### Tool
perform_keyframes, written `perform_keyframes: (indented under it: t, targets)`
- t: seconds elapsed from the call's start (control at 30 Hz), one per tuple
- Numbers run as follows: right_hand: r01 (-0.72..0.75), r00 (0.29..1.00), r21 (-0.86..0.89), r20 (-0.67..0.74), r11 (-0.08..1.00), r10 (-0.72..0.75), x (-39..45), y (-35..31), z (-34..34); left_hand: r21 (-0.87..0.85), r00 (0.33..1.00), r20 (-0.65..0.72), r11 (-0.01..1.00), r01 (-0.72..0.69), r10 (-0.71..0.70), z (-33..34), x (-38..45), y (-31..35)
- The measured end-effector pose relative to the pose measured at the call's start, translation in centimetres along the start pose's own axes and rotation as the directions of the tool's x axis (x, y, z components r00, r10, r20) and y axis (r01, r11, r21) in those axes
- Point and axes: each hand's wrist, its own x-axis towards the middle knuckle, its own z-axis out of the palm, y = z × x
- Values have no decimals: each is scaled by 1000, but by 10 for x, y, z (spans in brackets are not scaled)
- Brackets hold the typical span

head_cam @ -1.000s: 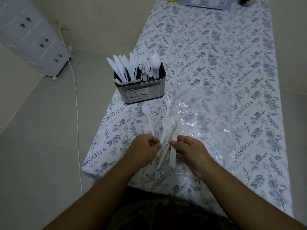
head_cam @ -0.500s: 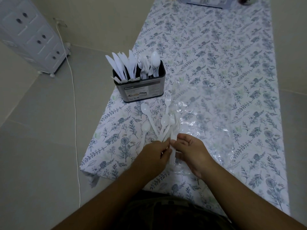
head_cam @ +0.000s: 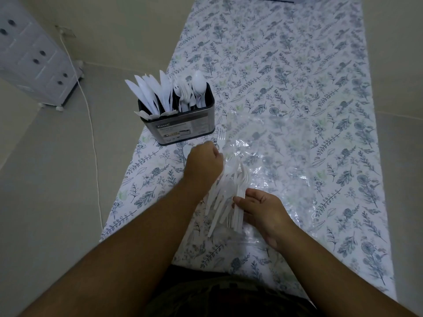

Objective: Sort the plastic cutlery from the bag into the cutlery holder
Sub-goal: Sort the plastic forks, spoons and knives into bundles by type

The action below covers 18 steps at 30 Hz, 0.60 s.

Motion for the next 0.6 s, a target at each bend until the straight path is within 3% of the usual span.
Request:
perform_keyframes:
  t: [0.1, 0.17, 0.27, 0.47, 0.53, 0.6]
  targets:
    - [5, 1000, -8, 9, 1000, -5, 0, -6, -5, -18, 988, 25, 988, 150, -150, 13, 26, 3]
    - [8, 1000, -13, -3, 1000, -8, 3, -9, -10, -11, 984, 37, 984, 176, -176, 20, 34, 2]
    - [17, 1000, -3, -26, 1000, -17, 6, -15, -17, -66, 992, 19, 990, 128, -127, 24, 40, 5]
    - [88, 994, 15, -72, 996, -86, 10, -28, -21, -397, 977, -157, 897, -194, 142, 11, 30, 28]
    - [140, 987, 17, -82, 990, -138, 9, -34, -21, -521, 983, -149, 836, -173, 111, 1, 21, 41]
    - [181, 981, 16, -79, 983, -180, 8, -39, -20, -627, 999, -19, 777, -49, 47, -6, 3, 46]
